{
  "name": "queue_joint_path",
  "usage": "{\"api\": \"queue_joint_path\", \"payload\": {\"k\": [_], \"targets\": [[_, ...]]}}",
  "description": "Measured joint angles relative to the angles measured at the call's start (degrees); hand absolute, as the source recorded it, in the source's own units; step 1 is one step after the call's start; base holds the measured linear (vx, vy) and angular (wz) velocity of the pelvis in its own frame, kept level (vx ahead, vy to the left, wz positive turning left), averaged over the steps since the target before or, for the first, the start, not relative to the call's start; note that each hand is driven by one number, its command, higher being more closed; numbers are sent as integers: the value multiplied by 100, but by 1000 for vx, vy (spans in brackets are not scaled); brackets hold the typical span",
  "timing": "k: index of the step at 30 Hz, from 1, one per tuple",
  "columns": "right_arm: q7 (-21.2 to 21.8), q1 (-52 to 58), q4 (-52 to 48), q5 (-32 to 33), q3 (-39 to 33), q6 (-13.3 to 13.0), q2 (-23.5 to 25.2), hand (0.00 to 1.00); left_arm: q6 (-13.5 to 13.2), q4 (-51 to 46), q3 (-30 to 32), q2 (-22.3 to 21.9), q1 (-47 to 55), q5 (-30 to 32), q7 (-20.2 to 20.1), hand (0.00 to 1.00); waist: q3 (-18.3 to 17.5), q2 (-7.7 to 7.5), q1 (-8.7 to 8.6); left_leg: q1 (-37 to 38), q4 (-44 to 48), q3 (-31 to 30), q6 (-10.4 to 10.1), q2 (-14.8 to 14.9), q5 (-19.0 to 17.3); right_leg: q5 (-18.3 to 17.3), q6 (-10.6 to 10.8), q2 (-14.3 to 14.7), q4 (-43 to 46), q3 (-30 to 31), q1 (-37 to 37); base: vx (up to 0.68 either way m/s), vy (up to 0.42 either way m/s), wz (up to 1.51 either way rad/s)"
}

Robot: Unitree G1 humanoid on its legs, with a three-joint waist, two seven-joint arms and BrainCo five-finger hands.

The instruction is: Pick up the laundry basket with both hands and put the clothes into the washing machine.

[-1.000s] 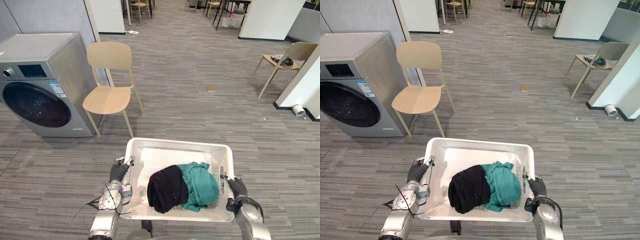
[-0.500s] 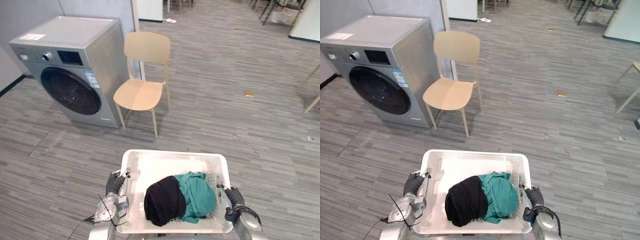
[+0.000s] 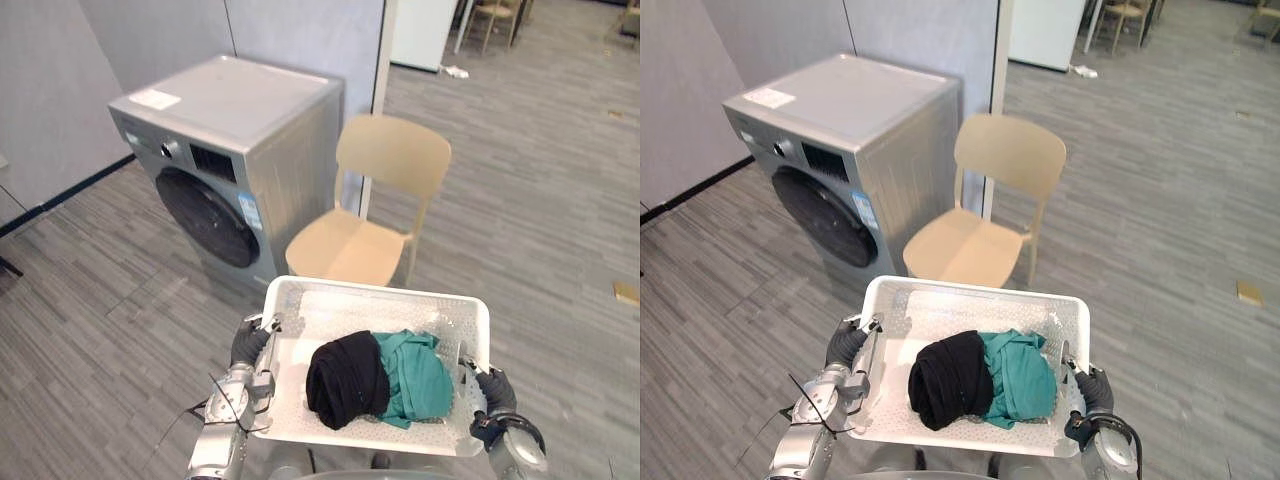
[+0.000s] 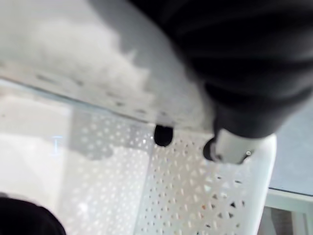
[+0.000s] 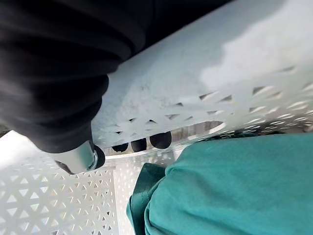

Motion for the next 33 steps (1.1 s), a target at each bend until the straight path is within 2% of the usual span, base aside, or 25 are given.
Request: {"api": "queue_joint_path", "payload": {"k": [1,2,3,5,6,7,8,9,10,11,12,13,14,15,16,17,18,19,22,23,26,28,30,33], "targets": [[-54,-233,153,11,-5,-4,-13,100,-3,1,5,11,-109,0,9,100,35,-77,5,-323,-914,114,52,113,-55,1,2,-167,-62,160,133,516,161,-38],[-60,-407,292,11,-7,-5,-30,100,-8,0,22,27,-171,-2,21,100,39,-85,7,-395,-1940,17,11,149,-32,8,25,-248,-53,297,181,664,349,-79],[-54,-588,411,11,4,-4,-27,100,-38,-1,50,62,-225,-15,48,100,39,-86,25,-244,-3798,-336,-309,147,178,-73,362,-413,61,537,256,544,384,-85],[-39,-604,404,11,16,-28,-32,100,-56,-5,37,84,-241,-39,94,100,18,-83,38,-59,-4877,-704,-570,144,386,-291,705,-583,227,698,307,398,407,-89],[-36,-584,397,15,11,-61,-68,100,-77,-5,2,66,-238,-39,127,100,-24,-23,45,106,-5406,-1009,-659,156,768,-577,1148,-742,352,827,340,357,461,-102],[-32,-539,368,38,3,-64,-169,100,-75,-3,-53,35,-217,-39,130,100,-121,120,38,144,-5461,-1097,-643,165,1141,-772,1423,-863,372,911,394,436,651,-112],[-54,-601,538,66,-90,-53,-11,100,-61,95,-161,146,-354,-36,140,100,-175,-175,-32,3,-4890,-852,-1001,-155,1107,-922,1602,-1383,482,1033,368,320,532,-75],[-52,-548,536,66,-140,-39,82,100,-28,99,-228,247,-419,-26,146,100,-215,-319,-37,-13,-4800,-717,-877,-315,880,-841,1658,-1587,573,1038,275,451,723,-40],[-39,-413,511,177,-180,-53,223,100,10,101,-351,501,-573,-27,132,100,-240,-546,-144,-121,-4614,-568,-647,-599,718,-540,1728,-1904,673,1039,156,421,644,-3],[-70,-321,521,224,-263,-43,341,100,71,128,-532,631,-697,-24,134,100,-253,-605,-190,-137,-4520,-485,-473,-762,605,-40,1718,-2048,679,1054,58,414,628,3],[-65,-297,521,224,-305,-39,383,100,79,126,-586,643,-718,-11,130,100,-254,-596,-174,-106,-4513,-406,-400,-786,562,242,1687,-2085,726,1055,-8,292,496,-25],[-57,-286,522,224,-305,-39,406,100,79,122,-628,689,-728,-7,135,100,-256,-566,-115,53,-4625,-214,-295,-808,500,750,1409,-2150,953,1039,-251,229,440,-62],[-31,-294,522,224,-292,-39,437,100,74,91,-622,743,-730,-9,145,100,-245,-543,-34,292,-4854,95,-196,-802,441,915,1108,-2263,1357,884,-559,201,409,-68],[-32,-306,529,224,-290,-39,464,100,73,78,-619,762,-743,-9,150,100,-241,-524,-4,390,-4957,195,-160,-805,420,780,1044,-2299,1628,701,-726,127,318,-65],[-38,-353,586,224,-284,-40,497,100,71,62,-618,807,-745,-9,161,100,-241,-519,21,602,-5144,384,-121,-813,430,405,905,-2351,2085,216,-1007,76,225,-62],[-38,-389,659,224,-216,-42,467,100,67,62,-614,843,-723,-10,188,100,-217,-469,39,842,-5393,550,-90,-843,450,64,861,-2351,2330,-387,-1178,59,170,-60],[-39,-399,692,225,-192,-48,452,100,68,60,-614,844,-725,-9,195,100,-209,-451,36,946,-5523,640,-75,-862,461,-97,878,-2316,2367,-652,-1243,48,63,-66],[-43,-442,721,230,-173,-61,413,100,67,55,-615,841,-733,-10,201,100,-216,-458,13,1092,-5718,804,-69,-888,504,-405,955,-2122,2259,-1055,-1419,24,-10,-48],[-44,-436,718,276,-181,-76,282,100,76,64,-662,806,-825,-10,197,100,-227,-451,-49,1080,-5903,852,-189,-963,654,-540,865,-1784,1418,-1378,-1518,19,-106,-26],[-43,-427,716,330,-204,-76,159,100,83,65,-716,702,-855,3,191,100,-184,-327,-73,1067,-6009,738,-294,-912,752,-459,791,-1650,1327,-1427,-1530,38,-136,-4],[-40,-591,677,406,-327,-28,-125,100,134,214,-853,543,-1312,43,172,100,31,-202,-100,829,-6050,636,-354,-825,895,-453,774,-1528,1448,-1496,-1688,-55,-106,7],[-53,-1137,678,454,-353,-19,-341,100,130,346,-822,557,-1964,37,317,100,152,-240,-44,353,-5924,624,-355,-742,988,-470,675,-1518,1686,-1465,-2273,-136,-93,-10],[-166,-1800,680,609,-387,-4,-523,100,90,670,-727,588,-2844,-9,426,100,528,-391,-26,-98,-5929,483,-312,-752,1209,-397,561,-1534,1800,-1548,-2705,-174,-54,15],[-319,-2670,736,667,-352,21,-683,100,40,1212,-650,829,-3892,-218,650,100,951,-535,3,-578,-5939,380,-268,-782,1392,-338,466,-1611,1970,-1646,-3169,-179,-34,22]]}}
